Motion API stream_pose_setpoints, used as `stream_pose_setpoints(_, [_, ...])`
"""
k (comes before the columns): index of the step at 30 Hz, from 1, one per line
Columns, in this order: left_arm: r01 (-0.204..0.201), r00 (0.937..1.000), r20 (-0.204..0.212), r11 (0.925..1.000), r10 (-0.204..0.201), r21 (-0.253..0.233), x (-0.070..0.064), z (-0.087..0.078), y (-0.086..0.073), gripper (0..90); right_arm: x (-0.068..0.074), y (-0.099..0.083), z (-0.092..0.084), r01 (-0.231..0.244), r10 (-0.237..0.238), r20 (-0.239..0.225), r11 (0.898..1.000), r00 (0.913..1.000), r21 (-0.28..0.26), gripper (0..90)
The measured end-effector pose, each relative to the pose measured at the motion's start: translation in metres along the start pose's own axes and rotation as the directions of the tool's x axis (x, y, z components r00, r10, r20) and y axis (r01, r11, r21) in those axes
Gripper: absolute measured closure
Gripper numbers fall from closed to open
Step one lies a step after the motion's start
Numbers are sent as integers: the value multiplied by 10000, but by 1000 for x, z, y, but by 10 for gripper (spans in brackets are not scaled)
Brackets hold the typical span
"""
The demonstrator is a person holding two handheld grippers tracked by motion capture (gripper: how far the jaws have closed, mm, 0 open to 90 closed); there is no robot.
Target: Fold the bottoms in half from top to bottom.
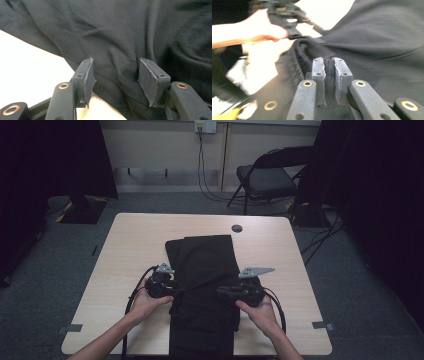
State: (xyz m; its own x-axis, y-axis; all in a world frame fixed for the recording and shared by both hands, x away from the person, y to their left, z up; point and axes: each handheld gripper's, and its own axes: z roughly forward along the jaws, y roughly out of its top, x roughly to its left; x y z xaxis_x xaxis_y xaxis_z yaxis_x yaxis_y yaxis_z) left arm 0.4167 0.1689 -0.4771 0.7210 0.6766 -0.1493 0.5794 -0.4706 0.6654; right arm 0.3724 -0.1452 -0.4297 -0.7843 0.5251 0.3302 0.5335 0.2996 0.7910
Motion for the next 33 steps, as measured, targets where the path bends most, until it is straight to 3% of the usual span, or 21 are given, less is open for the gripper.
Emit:
stream_pose_setpoints(4, [-28,9999,-123,10000,28,22,0,1,0,467,21,-23,-14,410,-374,-869,9984,9955,392,796])
stream_pose_setpoints(6, [20,9998,-190,10000,-20,-1,0,1,1,467,26,-34,-18,544,-479,-826,9955,9954,780,773])
stream_pose_setpoints(9, [-143,9998,-133,9995,140,-267,-4,-2,3,467,27,-45,-27,300,-234,-732,9954,9970,908,602])
stream_pose_setpoints(13, [-355,9992,-210,9974,343,-626,-9,-6,6,465,23,-33,-35,127,-107,-622,9994,9980,328,544])
stream_pose_setpoints(17, [-415,9990,106,9968,424,-679,-10,-4,6,465,15,-12,-23,9,-22,-411,9996,9992,-299,631])
stream_pose_setpoints(19, [-423,9990,91,9973,429,-601,-10,-2,6,465,7,-6,-12,41,-39,84,9998,10000,-189,649])
stream_pose_setpoints(21, [-411,9991,91,9979,416,-497,-9,0,5,462,-2,-5,8,-48,35,417,9995,9991,323,656])
stream_pose_setpoints(23, [-382,9993,44,9983,384,-444,-8,1,5,454,-1,-11,30,46,-84,327,9934,9994,1145,647])
stream_pose_setpoints(24, [-320,9995,36,9982,322,-502,-7,1,5,447,6,-15,41,362,-397,183,9862,9990,1614,646])
stream_pose_setpoints(27, [-60,10000,40,9977,63,-675,-4,-2,5,433,25,-21,51,1035,-845,-979,9724,9916,2090,641])
stream_pose_setpoints(28, [24,10000,13,9971,-23,-755,-4,-2,5,433,33,-24,50,1299,-1002,-1330,9625,9860,2381,641])
stream_pose_setpoints(30, [210,9994,295,9969,-188,-757,-4,0,6,439,41,-31,50,1554,-1212,-1417,9522,9825,2629,625])
stream_pose_setpoints(32, [49,9998,210,9989,-39,-466,-6,5,5,440,45,-47,52,1768,-1407,-1346,9335,9809,3121,616])
stream_pose_setpoints(33, [-80,9997,248,9996,87,-252,-8,9,4,439,46,-52,53,1706,-1347,-1343,9358,9817,3086,612])
